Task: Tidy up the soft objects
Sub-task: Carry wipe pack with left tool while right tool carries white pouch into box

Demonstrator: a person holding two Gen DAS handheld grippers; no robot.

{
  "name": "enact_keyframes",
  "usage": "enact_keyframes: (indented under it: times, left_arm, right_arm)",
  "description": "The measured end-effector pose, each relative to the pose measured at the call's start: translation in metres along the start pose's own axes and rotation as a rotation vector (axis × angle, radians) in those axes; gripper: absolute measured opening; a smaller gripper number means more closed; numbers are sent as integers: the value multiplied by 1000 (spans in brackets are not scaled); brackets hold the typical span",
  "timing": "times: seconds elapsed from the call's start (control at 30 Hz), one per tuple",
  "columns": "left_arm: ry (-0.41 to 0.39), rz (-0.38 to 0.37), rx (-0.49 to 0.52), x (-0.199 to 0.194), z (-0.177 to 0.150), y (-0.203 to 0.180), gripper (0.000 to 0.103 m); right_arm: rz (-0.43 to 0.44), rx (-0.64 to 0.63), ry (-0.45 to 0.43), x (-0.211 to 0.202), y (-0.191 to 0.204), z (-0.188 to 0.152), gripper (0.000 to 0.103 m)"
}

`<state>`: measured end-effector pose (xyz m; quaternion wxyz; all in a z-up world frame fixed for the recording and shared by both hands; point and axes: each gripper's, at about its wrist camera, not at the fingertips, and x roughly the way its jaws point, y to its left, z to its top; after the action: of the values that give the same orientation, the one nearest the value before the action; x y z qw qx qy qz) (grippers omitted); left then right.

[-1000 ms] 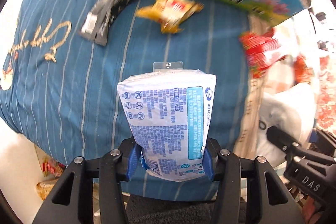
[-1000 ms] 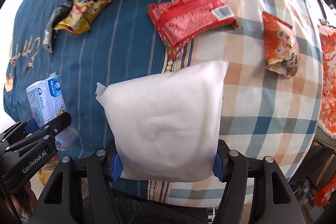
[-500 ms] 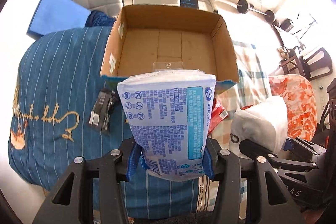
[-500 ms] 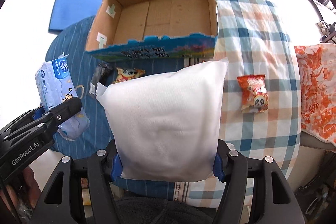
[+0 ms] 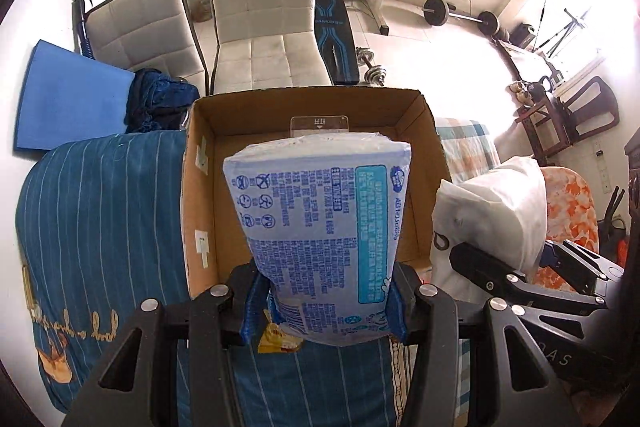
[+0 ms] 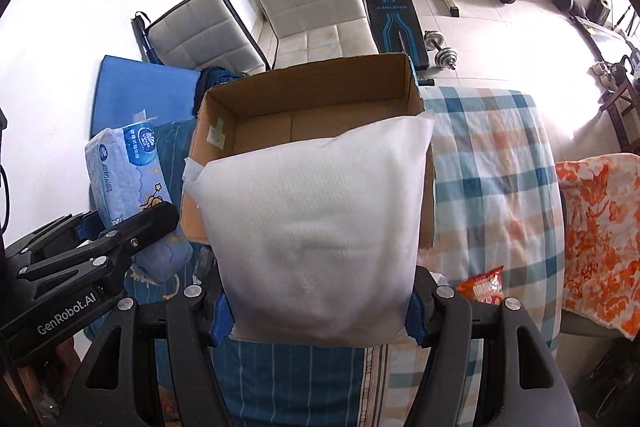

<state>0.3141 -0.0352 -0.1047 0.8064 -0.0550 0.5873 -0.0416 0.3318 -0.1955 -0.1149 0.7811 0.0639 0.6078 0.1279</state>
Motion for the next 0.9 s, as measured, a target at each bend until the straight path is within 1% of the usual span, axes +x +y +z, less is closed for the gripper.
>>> enact_keyframes:
  times: [0.13, 0.27, 0.4, 0.57, 0.63, 0.7, 0.83, 0.9]
  left_arm:
    - [60, -38, -13, 42, 30, 17, 46]
    - [161, -103, -46, 90, 56, 28, 46]
    - [240, -105, -58, 137, 73, 39, 47]
    - [328, -155, -100, 185, 85, 51, 48]
    - [353, -165, -106, 201, 88, 54, 48]
    - [366, -171, -107, 213, 91, 56, 48]
    - [395, -223, -124, 229, 94, 63, 49]
    - [408, -235, -127, 235, 96, 67, 50]
  right_arm:
    - [-33, 24, 10, 29, -5, 39, 68]
    - [-63, 38, 48, 73, -16, 75, 68]
    - [-92, 42, 100, 120, -22, 102, 68]
    - [-135, 17, 156, 173, -22, 121, 68]
    - [-152, 10, 177, 191, -23, 125, 68]
    - [-163, 6, 193, 206, -23, 129, 68]
    - [-162, 12, 226, 228, -27, 137, 68]
    - [-161, 11, 235, 236, -29, 140, 68]
